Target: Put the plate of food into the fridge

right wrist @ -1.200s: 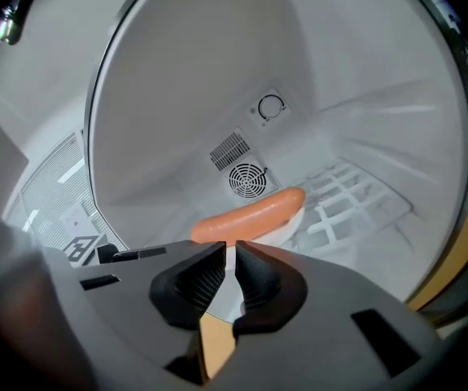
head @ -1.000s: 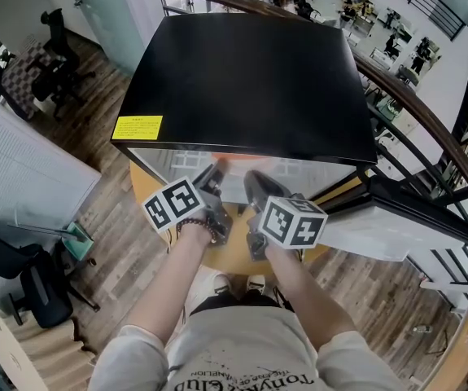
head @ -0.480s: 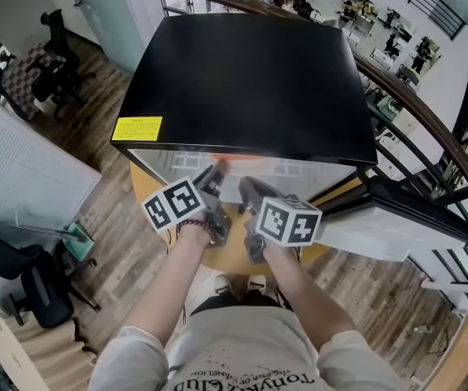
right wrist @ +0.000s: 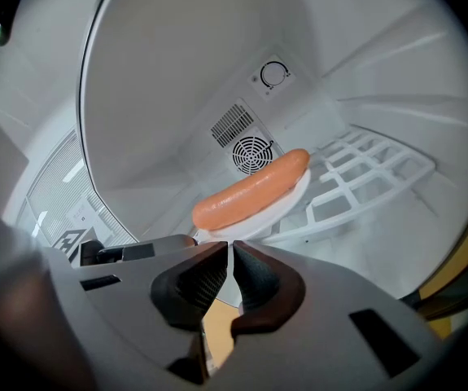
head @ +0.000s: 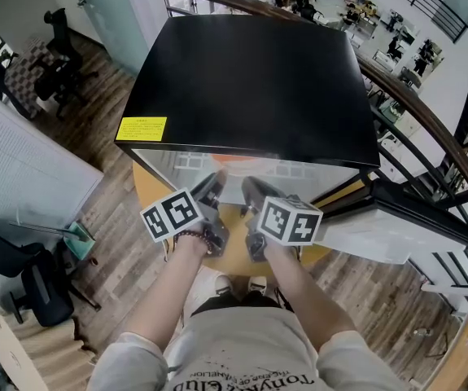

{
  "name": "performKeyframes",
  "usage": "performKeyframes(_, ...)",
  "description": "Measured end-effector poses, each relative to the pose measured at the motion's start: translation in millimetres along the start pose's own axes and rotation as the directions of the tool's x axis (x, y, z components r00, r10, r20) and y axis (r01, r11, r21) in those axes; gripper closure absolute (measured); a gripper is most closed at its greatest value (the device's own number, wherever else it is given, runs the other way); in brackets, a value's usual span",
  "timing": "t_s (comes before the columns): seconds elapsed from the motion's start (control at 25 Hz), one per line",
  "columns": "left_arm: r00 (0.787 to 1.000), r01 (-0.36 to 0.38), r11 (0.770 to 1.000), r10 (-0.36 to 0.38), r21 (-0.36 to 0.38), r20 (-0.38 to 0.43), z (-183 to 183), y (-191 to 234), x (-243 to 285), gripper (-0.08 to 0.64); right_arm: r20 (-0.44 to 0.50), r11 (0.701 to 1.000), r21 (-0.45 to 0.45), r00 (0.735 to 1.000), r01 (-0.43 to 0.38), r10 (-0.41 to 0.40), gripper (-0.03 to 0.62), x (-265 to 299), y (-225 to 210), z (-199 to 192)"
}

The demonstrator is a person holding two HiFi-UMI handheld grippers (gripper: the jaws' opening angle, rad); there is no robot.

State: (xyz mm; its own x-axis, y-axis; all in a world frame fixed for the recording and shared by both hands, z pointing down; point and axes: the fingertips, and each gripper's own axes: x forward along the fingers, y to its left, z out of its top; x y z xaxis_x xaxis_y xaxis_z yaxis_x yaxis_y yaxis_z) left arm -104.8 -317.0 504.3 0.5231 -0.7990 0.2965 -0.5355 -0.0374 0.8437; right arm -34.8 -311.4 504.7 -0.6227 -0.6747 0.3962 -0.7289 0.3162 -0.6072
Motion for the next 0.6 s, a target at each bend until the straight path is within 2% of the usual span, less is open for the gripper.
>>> performKeyframes(0.32, 1.0, 0.02, 1.0, -0.02, -0.009, -0.009, -16.7, 5.8, -11.6, 0.454, 0.014, 1.0, 0.005, 1.0, 0.024, -0.024, 0.549, 0.5, -12.0, 7.9)
performKeyframes(0.4, 1.0, 0.024, 0.999, -0.024, 0.039, -0.013, -17.9, 5.0, -18.4, 0.454, 0.02, 1.0, -0.005, 1.0, 0.022, -0.022, 0.549, -3.1, -10.9, 4.5)
performKeyframes(0.48, 1.0, 0.016, 0.993, -0.014, 0.12, -0.013, -19.5, 2.9, -27.0, 0.454, 0.035, 0.999, -0.046, 0.999, 0.015, -0.013, 0.549, -12.1, -7.2, 2.9)
performKeyframes(0.6, 1.0, 0.001, 0.968, 0.0, 0.25, -0.006, -23.5, -4.1, -41.6, 0.456, 0.052, 0.991, -0.133, 0.999, 0.013, -0.006, 0.549, -31.6, -1.4, 0.1)
